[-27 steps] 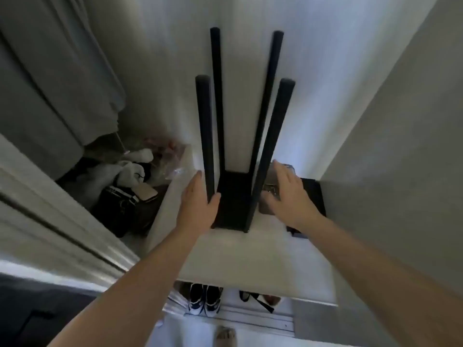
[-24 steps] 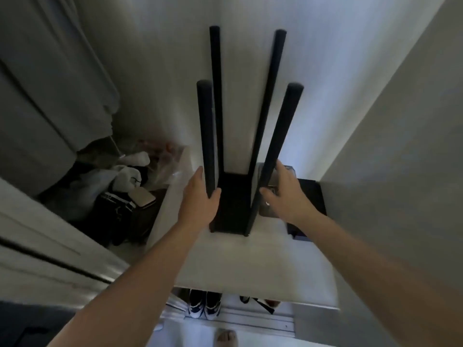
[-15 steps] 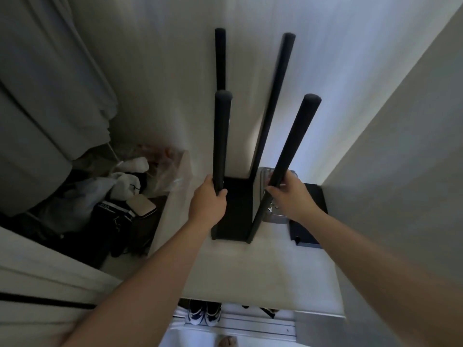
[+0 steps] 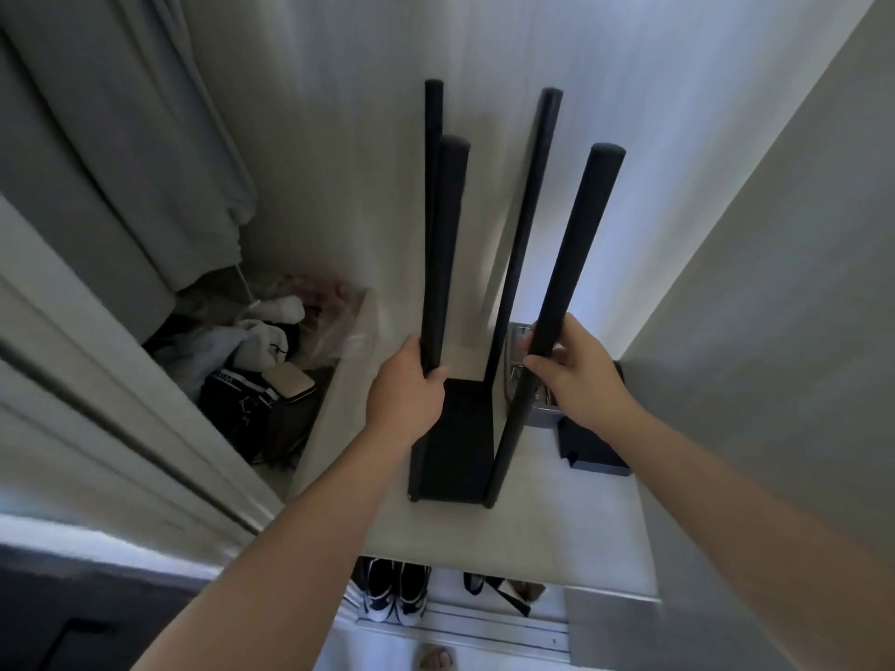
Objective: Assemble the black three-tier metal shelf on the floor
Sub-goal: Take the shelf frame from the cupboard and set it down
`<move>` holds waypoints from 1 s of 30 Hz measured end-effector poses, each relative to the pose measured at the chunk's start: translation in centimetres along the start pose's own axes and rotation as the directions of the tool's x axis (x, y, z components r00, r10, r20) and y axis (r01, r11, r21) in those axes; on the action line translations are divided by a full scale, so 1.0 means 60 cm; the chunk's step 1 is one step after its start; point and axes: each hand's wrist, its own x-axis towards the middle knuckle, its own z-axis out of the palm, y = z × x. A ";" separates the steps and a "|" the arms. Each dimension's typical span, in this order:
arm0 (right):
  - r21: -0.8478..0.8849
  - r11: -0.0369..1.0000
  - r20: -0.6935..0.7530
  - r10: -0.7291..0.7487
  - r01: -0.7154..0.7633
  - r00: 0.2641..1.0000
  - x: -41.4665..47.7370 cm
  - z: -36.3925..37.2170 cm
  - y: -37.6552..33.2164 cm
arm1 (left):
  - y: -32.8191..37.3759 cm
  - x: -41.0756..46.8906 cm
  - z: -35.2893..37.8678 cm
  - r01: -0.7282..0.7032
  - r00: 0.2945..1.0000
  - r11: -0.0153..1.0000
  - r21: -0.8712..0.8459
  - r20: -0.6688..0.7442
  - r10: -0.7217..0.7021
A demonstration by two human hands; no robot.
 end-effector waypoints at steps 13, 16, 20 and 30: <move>0.129 0.976 0.071 -0.188 0.177 0.980 -0.283 -0.066 -0.015 | 0.060 -0.315 -0.032 -0.068 0.992 0.988 0.137 -0.100 0.083; 0.143 0.968 0.100 -0.221 0.206 0.970 -0.368 -0.083 0.000 | 0.066 -0.414 -0.026 -0.059 0.990 0.988 0.140 -0.119 0.076; 0.126 0.968 0.113 -0.232 0.218 0.966 -0.474 -0.099 0.012 | 0.071 -0.531 -0.021 -0.054 0.994 0.987 0.154 -0.090 0.068; 0.124 0.979 0.110 -0.174 0.160 0.979 -0.688 -0.103 0.005 | 0.062 -0.723 -0.050 -0.065 0.996 0.995 0.072 0.070 0.060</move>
